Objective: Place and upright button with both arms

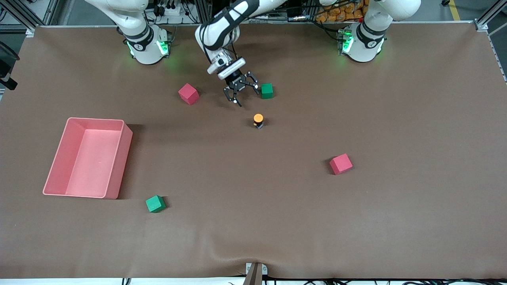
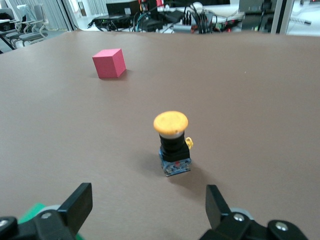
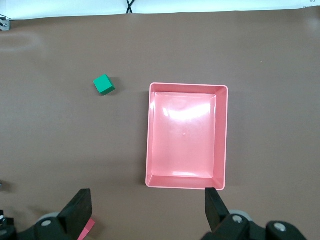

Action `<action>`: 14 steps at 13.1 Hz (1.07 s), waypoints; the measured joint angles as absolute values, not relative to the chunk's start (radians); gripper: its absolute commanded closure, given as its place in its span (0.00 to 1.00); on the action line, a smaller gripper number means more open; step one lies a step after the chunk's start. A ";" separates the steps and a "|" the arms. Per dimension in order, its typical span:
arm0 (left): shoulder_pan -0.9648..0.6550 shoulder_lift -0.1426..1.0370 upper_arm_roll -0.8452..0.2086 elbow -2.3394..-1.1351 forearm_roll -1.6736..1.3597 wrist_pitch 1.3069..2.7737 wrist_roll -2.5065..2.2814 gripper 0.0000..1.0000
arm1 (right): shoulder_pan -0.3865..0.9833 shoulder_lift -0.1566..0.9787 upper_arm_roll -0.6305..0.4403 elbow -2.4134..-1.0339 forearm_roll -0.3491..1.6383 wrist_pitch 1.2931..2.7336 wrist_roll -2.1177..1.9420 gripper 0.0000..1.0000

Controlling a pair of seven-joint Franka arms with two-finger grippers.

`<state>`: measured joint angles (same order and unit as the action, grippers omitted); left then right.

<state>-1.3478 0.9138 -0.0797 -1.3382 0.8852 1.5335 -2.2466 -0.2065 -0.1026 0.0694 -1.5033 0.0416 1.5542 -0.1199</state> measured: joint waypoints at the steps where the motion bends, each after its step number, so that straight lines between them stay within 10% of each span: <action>1: -1.332 0.870 -0.072 -1.335 0.849 1.527 -2.175 0.00 | -0.206 -0.102 0.069 -1.503 0.042 1.555 -0.120 0.00; 14: -0.706 0.451 -0.071 -1.329 0.443 1.622 -1.182 0.00 | -0.201 -0.103 0.069 -1.486 0.042 1.504 -0.120 0.00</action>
